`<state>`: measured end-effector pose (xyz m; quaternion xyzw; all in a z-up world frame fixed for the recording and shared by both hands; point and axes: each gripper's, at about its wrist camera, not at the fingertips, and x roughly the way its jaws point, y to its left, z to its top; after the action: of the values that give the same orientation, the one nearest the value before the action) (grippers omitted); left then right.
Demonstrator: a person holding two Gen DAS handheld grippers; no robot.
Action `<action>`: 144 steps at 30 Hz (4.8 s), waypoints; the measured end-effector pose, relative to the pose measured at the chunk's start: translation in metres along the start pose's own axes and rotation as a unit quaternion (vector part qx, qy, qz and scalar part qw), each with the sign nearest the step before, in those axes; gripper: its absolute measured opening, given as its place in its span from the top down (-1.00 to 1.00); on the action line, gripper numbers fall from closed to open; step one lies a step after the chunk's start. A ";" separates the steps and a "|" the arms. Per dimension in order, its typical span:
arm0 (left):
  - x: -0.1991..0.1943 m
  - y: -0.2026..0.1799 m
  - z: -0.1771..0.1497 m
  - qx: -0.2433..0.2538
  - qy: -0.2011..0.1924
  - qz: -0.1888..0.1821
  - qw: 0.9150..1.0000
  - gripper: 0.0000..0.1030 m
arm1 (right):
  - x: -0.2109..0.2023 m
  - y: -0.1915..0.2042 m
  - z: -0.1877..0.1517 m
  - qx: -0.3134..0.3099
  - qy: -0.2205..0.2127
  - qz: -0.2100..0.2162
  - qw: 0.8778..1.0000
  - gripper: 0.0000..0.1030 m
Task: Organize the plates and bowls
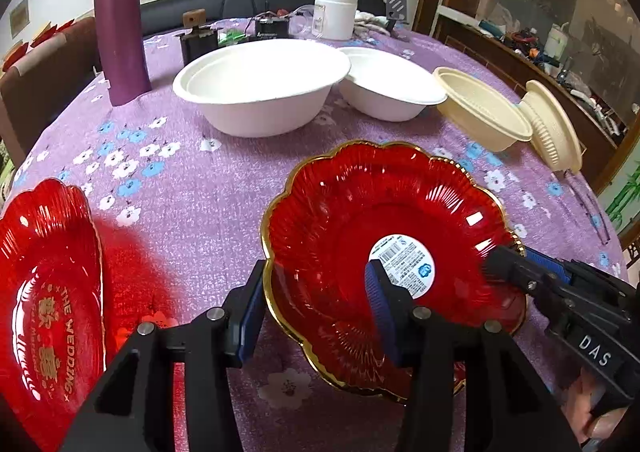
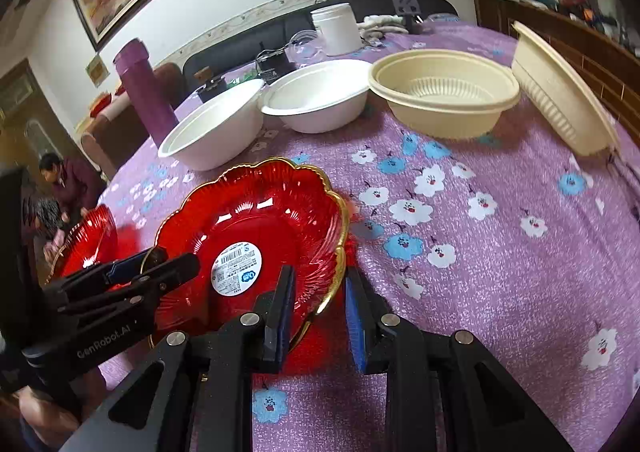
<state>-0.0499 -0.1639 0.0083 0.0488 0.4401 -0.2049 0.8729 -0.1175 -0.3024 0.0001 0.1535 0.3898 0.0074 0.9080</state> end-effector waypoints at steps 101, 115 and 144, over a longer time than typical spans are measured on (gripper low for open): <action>-0.178 0.063 -0.044 -0.082 -0.149 0.083 0.982 0.27 | -0.098 0.116 0.003 -0.055 -0.057 0.100 0.992 0.66; -0.191 0.109 -0.053 -0.126 -0.157 0.096 0.975 0.26 | -0.076 0.160 0.016 -0.087 -0.039 0.111 0.989 0.66; -0.145 0.196 -0.074 -0.208 -0.095 0.137 0.964 0.26 | 0.032 0.226 0.007 -0.105 0.065 0.108 0.986 0.66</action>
<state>-0.1032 0.0799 0.0586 -0.0932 0.3775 0.0088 0.9213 -0.0667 -0.0844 0.0464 0.0976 0.4265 0.1568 0.8854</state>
